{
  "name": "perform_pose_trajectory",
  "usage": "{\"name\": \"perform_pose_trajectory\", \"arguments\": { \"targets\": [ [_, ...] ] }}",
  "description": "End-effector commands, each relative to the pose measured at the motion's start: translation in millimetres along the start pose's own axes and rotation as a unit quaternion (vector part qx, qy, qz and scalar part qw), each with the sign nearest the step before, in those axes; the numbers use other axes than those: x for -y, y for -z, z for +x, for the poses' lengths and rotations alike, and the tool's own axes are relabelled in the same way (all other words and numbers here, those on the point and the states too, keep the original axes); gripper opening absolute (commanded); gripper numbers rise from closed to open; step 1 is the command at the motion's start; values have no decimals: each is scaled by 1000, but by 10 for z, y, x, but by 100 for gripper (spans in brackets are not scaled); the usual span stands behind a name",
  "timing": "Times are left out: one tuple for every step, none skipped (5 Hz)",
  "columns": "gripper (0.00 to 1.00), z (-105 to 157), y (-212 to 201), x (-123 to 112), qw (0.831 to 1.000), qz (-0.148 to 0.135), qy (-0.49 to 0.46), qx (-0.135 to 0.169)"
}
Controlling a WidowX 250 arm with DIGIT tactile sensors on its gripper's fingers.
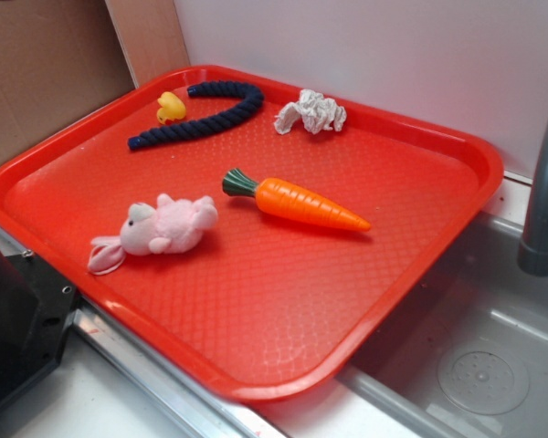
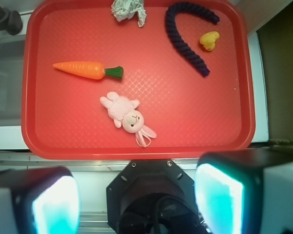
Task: Grab the yellow duck.
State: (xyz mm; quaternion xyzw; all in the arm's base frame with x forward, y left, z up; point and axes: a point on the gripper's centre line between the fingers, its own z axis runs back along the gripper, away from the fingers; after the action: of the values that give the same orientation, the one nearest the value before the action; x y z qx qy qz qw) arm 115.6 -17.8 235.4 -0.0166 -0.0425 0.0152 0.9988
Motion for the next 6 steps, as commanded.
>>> {"name": "perform_pose_trajectory", "arguments": {
  "targets": [
    [100, 0, 0, 0, 1000, 0, 0, 0],
    [100, 173, 99, -123, 996, -8, -84, 2],
    [100, 325, 209, -251, 985, -13, -172, 9],
    [100, 484, 371, -405, 960, -15, -277, 24],
    [100, 709, 581, -619, 918, 1, -391, 65],
    [100, 880, 793, -805, 882, 6, -458, 106]
  ]
}}
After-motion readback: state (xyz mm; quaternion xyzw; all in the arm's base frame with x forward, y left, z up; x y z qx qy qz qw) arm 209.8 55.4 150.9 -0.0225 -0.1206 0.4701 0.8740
